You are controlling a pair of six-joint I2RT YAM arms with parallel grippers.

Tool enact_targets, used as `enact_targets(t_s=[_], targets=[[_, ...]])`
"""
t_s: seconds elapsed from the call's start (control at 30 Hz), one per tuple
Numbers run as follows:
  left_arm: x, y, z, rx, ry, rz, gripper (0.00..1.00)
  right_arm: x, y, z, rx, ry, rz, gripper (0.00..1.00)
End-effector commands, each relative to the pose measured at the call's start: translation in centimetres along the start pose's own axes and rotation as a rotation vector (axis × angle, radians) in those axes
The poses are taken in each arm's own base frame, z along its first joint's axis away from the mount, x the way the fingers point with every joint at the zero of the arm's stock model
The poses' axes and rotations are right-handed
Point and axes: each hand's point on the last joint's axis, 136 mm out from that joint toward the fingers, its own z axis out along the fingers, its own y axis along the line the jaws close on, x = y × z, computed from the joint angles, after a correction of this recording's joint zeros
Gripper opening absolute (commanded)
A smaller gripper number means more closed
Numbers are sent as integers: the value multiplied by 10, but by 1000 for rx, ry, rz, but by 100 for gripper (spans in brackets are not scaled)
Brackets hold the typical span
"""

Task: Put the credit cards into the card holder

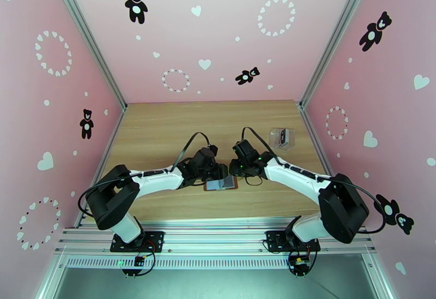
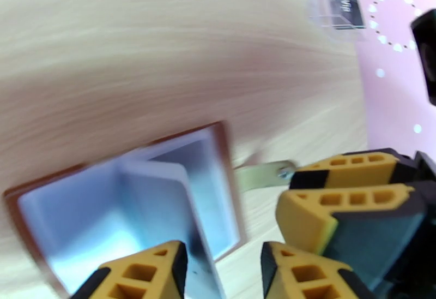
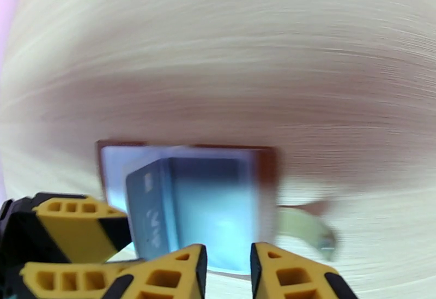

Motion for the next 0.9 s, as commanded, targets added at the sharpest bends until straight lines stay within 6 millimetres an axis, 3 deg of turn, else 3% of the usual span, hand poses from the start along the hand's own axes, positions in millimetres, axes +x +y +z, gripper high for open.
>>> enact_targets(t_s=[0.0, 0.17, 0.37, 0.47, 0.6, 0.7, 0.87], targets=[[7, -10, 13, 10, 44, 33, 42, 12, -27, -4, 60, 21, 4, 31], [8, -10, 22, -7, 56, 43, 41, 12, -40, -11, 79, 6, 15, 31], [-4, -3, -14, -82, -30, 92, 41, -5, -51, -29, 106, -51, 21, 35], [-6, 8, -35, -141, -61, 103, 42, -27, -64, -44, 173, -90, 19, 41], [-3, 25, -57, -185, -97, 89, 42, -67, -96, -69, 388, -128, -6, 48], [7, 39, -63, -209, -90, 75, 42, -98, -121, -86, 525, -151, 13, 51], [18, 51, -67, -206, -91, 61, 44, -144, -163, -94, 647, -122, 66, 54]])
